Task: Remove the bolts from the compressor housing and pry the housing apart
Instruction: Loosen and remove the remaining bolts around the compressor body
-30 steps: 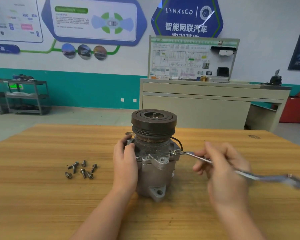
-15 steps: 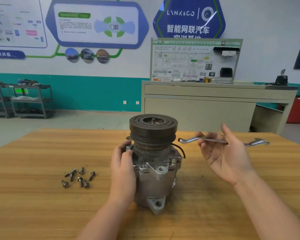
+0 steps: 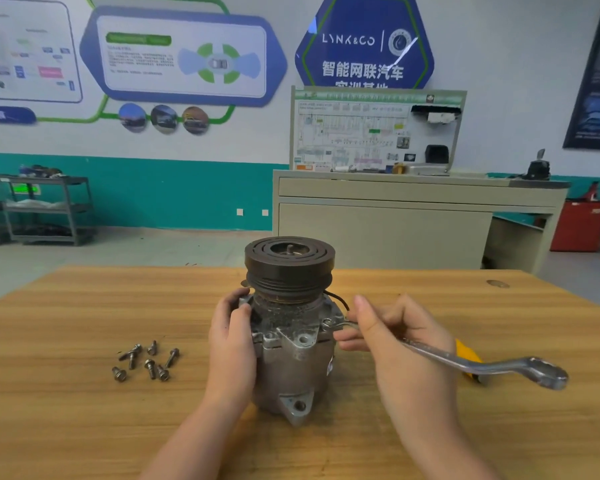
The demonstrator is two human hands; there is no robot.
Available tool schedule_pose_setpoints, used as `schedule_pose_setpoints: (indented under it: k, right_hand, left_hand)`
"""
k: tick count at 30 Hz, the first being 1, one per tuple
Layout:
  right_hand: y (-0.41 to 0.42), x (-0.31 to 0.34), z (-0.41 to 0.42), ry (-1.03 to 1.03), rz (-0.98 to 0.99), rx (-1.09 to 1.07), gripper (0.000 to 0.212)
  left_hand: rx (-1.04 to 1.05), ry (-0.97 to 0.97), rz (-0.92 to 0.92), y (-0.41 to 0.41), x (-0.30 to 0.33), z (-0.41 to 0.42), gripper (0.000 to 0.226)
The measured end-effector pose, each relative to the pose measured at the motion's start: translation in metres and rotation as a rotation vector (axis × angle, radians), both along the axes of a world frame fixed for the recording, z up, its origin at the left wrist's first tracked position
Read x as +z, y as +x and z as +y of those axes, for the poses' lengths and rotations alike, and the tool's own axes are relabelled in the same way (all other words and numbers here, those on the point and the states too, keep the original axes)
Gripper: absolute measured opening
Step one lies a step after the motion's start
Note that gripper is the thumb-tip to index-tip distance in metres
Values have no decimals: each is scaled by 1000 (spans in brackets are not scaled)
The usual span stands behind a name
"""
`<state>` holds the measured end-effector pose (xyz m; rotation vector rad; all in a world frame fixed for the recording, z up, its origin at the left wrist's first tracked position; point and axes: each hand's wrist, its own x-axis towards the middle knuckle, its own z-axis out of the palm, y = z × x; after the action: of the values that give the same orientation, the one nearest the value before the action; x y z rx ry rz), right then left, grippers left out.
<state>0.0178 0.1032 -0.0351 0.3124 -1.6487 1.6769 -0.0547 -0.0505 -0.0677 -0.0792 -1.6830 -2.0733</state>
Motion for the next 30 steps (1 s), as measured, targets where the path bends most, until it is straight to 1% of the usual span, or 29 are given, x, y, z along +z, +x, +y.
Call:
schedule_pose_setpoints:
  k: [2, 5, 7, 8, 9, 10, 11, 12, 13, 15, 17, 19, 21, 22, 23, 26, 28, 30]
  right_hand:
    - [0, -2, -5, 18, 28, -58, 31]
    - [-6, -9, -17, 42, 100, -176, 43]
    - [-7, -13, -25, 82, 143, -224, 40]
    - [-8, -14, -25, 56, 163, -197, 38]
    - [-10, -15, -21, -26, 180, -126, 36]
    - [-14, -13, -13, -161, 173, -8, 34]
    - [-20, -7, -4, -330, 125, 132, 35]
    - [-29, -1, 4, -483, 34, 264, 40]
    - [-41, 4, 12, -578, -78, 363, 46]
    - [-67, 11, 19, -655, -328, 503, 52]
    - [-86, 13, 20, -654, -518, 613, 50]
    - [-90, 16, 23, -703, -560, 627, 45]
    - [-81, 20, 28, -822, -473, 564, 37]
    - [-72, 22, 30, -836, -417, 522, 34]
    - [-61, 23, 32, -807, -368, 475, 31]
    - [-38, 17, 28, -580, -290, 310, 23]
    - [-28, 13, 21, -496, -250, 229, 29]
    - [-19, 13, 14, -456, -203, 190, 33]
  left_hand:
    - [-1, 1, -2, 0, 0, 1, 26]
    - [1, 7, 4, 1, 0, 1, 26]
    - [7, 0, 5, 1, 1, 2, 27]
    - [8, -4, 0, 2, 0, 1, 28]
    - [6, -9, -4, 2, 0, 0, 29]
    - [-5, -18, -5, 1, 0, -1, 30]
    - [-24, -29, -8, 0, 0, -2, 31]
    - [-40, -42, -12, -1, -1, -2, 31]
    - [-49, -54, -18, -3, -1, -3, 31]
    - [-50, -71, -26, -4, -2, -4, 31]
    - [-50, -79, -37, -6, -3, -4, 31]
    - [-60, -70, -44, -7, -4, -5, 29]
    - [-80, -51, -46, -10, -6, -6, 29]
    - [-82, -45, -46, -11, -7, -6, 29]
    - [-83, -46, -45, -11, -7, -5, 29]
    - [-83, -38, -52, -12, -6, -4, 28]
    - [-85, -12, -67, -11, -6, -4, 28]
    - [-87, 6, -74, -11, -5, -5, 29]
